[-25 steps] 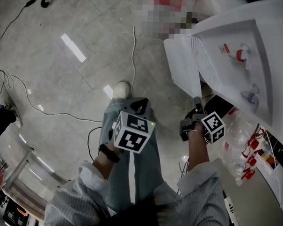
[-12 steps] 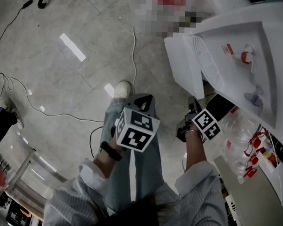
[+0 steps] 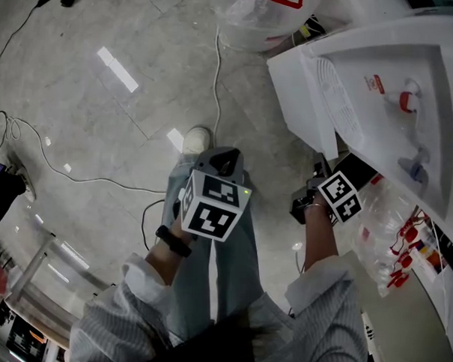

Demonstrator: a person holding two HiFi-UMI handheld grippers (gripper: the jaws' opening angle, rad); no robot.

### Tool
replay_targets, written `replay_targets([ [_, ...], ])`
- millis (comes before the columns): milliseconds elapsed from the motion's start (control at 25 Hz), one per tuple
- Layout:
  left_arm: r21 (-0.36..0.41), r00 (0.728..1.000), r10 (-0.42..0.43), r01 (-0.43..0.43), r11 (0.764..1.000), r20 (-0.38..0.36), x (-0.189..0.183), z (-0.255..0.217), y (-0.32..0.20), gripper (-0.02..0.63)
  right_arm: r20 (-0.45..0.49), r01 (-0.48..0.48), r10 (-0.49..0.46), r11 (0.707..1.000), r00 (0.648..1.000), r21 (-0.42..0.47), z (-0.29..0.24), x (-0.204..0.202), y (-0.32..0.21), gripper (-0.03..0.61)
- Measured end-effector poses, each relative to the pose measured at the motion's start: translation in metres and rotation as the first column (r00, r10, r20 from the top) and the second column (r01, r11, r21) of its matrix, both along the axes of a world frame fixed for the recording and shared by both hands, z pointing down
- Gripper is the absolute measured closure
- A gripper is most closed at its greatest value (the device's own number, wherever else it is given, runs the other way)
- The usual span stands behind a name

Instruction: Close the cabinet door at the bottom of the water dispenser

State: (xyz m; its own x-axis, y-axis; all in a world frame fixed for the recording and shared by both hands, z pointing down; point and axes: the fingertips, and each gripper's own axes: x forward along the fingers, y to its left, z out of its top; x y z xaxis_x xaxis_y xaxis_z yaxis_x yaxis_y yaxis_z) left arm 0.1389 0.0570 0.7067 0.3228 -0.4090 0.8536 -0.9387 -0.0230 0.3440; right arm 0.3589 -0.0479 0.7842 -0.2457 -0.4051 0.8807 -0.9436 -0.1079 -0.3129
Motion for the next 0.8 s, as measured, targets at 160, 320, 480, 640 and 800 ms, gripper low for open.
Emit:
replay_targets([
  [160, 0.0, 1.0, -0.008, 0.008, 1.0, -0.004, 0.0, 0.002, -0.004, 0.603, -0.024, -0.008, 0.009, 1.0, 1.0, 0.016, 0.0, 0.01, -0.012, 0.506],
  [320, -0.001, 1.0, -0.016, 0.016, 1.0, 0.0, -0.002, 0.005, -0.006, 0.603, -0.051, 0.022, -0.021, 1.0, 0.998, 0.017, 0.002, 0.015, -0.022, 0.505],
  [480, -0.007, 1.0, -0.02, 0.02, 1.0, -0.004, -0.001, 0.004, -0.004, 0.603, -0.063, 0.034, -0.033, 0.999, 0.997, 0.015, 0.003, 0.017, -0.021, 0.505],
  [640, -0.008, 1.0, -0.008, 0.008, 1.0, -0.002, -0.001, 0.004, -0.003, 0.603, -0.122, 0.092, -0.086, 0.995, 0.989, 0.04, 0.001, 0.017, -0.023, 0.506],
  [800, -0.013, 1.0, -0.011, 0.011, 1.0, 0.0, -0.001, 0.007, -0.001, 0.603, -0.165, 0.101, -0.089, 0.992, 0.982, 0.069, -0.002, 0.022, -0.03, 0.511],
])
